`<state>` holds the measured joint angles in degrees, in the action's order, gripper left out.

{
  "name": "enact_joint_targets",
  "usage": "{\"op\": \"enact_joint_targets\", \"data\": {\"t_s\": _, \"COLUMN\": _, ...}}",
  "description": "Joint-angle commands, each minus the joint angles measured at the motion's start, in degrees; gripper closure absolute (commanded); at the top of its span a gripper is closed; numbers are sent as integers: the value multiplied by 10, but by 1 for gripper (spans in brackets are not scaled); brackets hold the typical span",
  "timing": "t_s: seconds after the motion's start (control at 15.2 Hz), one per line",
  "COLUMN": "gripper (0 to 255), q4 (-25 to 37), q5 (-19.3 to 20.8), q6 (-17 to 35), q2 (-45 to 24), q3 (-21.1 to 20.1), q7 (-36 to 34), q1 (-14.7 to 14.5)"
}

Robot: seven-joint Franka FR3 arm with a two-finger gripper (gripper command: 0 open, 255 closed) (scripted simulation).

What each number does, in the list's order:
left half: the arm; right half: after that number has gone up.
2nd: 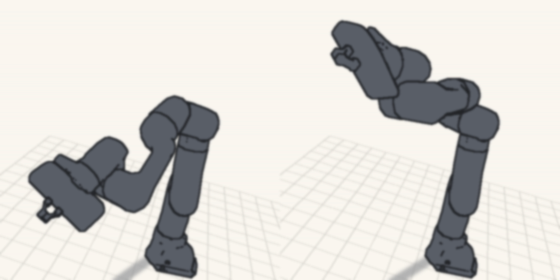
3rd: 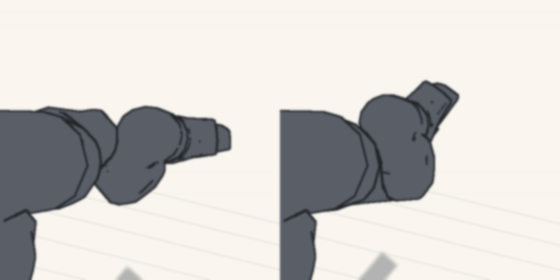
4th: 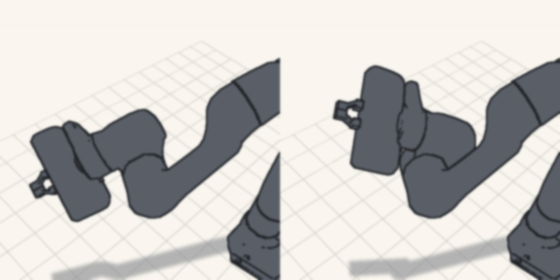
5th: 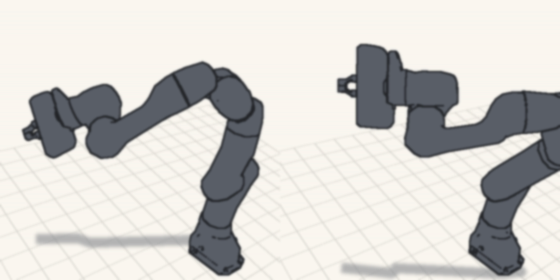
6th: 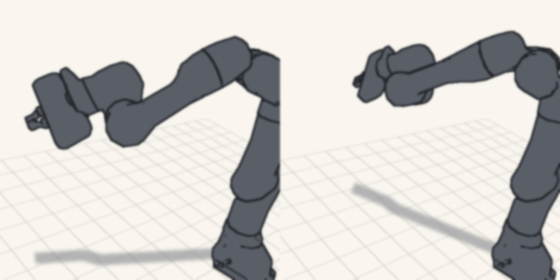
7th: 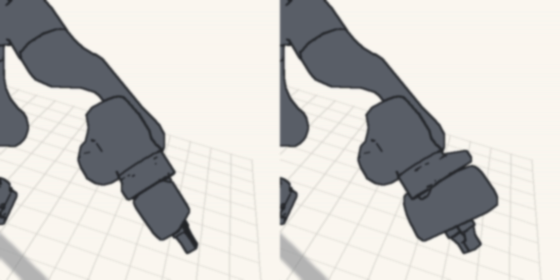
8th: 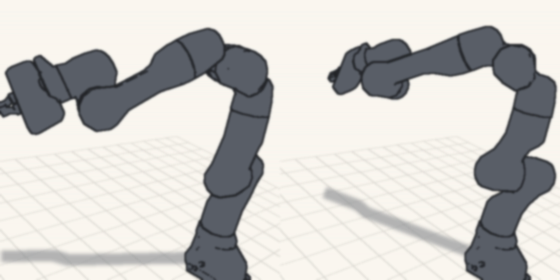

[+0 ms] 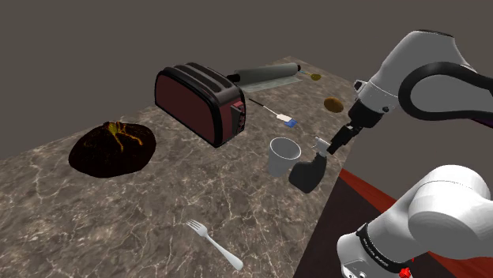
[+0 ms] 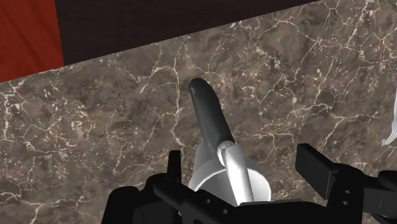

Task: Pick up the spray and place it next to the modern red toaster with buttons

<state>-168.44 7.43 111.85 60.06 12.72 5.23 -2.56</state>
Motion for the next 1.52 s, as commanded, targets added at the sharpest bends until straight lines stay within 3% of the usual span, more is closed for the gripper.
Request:
{"op": "enact_joint_targets", "data": {"t_s": 0.0, "gripper": 0, "q4": -14, "q5": 2, "q6": 17, "q2": -4, "q3": 2, "q7": 1, "q1": 0}}
{"op": "enact_joint_targets", "data": {"t_s": 0.26, "gripper": 0, "q4": -42, "q5": 7, "q6": 64, "q2": -22, "q3": 8, "q7": 1, "q1": 2}}
{"op": "enact_joint_targets", "data": {"t_s": 0.79, "gripper": 0, "q4": -42, "q5": 7, "q6": 63, "q2": -22, "q3": 8, "q7": 1, "q1": 2}}
{"op": "enact_joint_targets", "data": {"t_s": 0.86, "gripper": 255, "q4": -42, "q5": 7, "q6": 63, "q2": -22, "q3": 8, "q7": 1, "q1": 2}}
{"op": "enact_joint_targets", "data": {"t_s": 1.45, "gripper": 255, "q4": -42, "q5": 7, "q6": 64, "q2": -22, "q3": 8, "q7": 1, "q1": 1}}
